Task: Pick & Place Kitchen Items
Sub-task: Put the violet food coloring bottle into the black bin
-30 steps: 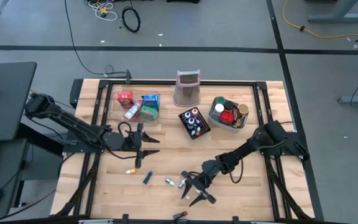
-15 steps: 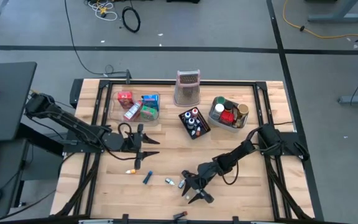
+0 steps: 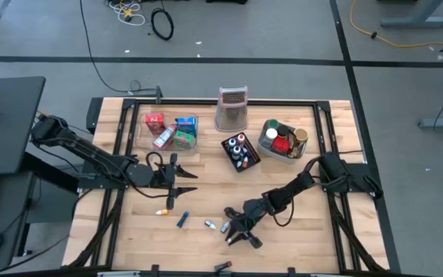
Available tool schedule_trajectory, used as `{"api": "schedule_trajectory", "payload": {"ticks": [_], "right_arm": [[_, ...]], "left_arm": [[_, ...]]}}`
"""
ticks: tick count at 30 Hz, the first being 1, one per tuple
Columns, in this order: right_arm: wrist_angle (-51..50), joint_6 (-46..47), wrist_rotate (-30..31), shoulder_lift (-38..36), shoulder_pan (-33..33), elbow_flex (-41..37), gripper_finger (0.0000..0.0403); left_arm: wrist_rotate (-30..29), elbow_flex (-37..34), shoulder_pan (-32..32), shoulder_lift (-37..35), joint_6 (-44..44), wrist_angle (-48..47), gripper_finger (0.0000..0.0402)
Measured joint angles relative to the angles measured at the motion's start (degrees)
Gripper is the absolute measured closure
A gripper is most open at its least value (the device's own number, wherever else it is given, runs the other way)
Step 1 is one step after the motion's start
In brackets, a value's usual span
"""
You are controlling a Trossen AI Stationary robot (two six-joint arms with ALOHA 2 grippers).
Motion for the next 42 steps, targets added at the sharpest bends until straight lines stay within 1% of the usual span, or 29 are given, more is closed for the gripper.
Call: {"api": "schedule_trajectory", "payload": {"ticks": [1,5,9,11,14,16,18,21,24,27,29,31,34,38,39,42], "right_arm": [[0.2,0.6,0.0,0.0,-0.3,0.0,0.0341],[2.1,4.8,0.2,-0.5,-1.2,0.0,0.0342],[2.4,7.3,0.2,-4.0,-2.4,0.0,0.0338],[-0.2,8.1,1.4,-6.7,-3.0,0.0,0.0332],[-8.5,7.1,7.0,-12.1,-3.8,0.0,0.0333],[-15.7,6.9,14.0,-16.5,-3.9,0.0,0.0335],[-24.0,7.5,22.9,-20.8,-3.9,0.0,0.0335],[-38.6,12.9,35.2,-27.7,-3.9,0.0,0.0329],[-51.7,17.6,48.1,-33.0,-3.9,0.0,0.0327],[-60.0,22.3,62.1,-35.6,-4.3,0.0,0.0325],[-63.0,25.7,70.6,-35.5,-5.0,0.0,0.0325],[-65.3,28.1,75.0,-34.8,-6.2,0.0,0.0325],[-65.7,29.6,74.7,-33.2,-8.5,-0.4,0.0324],[-59.6,27.0,72.6,-31.5,-11.9,-2.5,0.0324],[-58.0,26.6,71.3,-31.1,-12.9,-3.2,0.0324],[-54.4,26.4,64.0,-30.2,-15.7,-4.9,0.0323]], "left_arm": [[0.0,0.0,0.0,0.0,0.0,0.0,0.0219],[0.0,0.0,0.0,0.0,0.0,0.0,0.0219],[0.0,0.0,0.0,0.0,0.0,0.0,0.0219],[0.0,0.0,0.0,0.0,0.0,0.0,0.0219],[0.0,0.0,0.0,0.0,0.0,0.0,0.0219],[0.0,0.0,0.0,0.0,0.0,0.0,0.0219],[0.0,0.0,0.0,0.0,0.0,0.0,0.0219],[0.0,0.0,0.0,0.0,0.0,0.0,0.0219],[0.0,0.0,0.0,0.0,0.0,0.0,0.0219],[0.0,0.0,0.0,0.0,0.0,0.0,0.0219],[0.0,0.0,0.0,0.0,0.0,0.0,0.0219],[0.0,0.0,0.0,0.0,0.0,0.0,0.0219],[0.0,0.0,0.0,0.0,0.0,0.0,0.0219],[0.0,0.0,0.0,0.0,0.5,0.1,0.0219],[0.0,0.0,0.0,0.0,0.7,0.0,0.0219],[0.0,0.0,0.0,0.0,0.7,0.0,0.0219]]}}
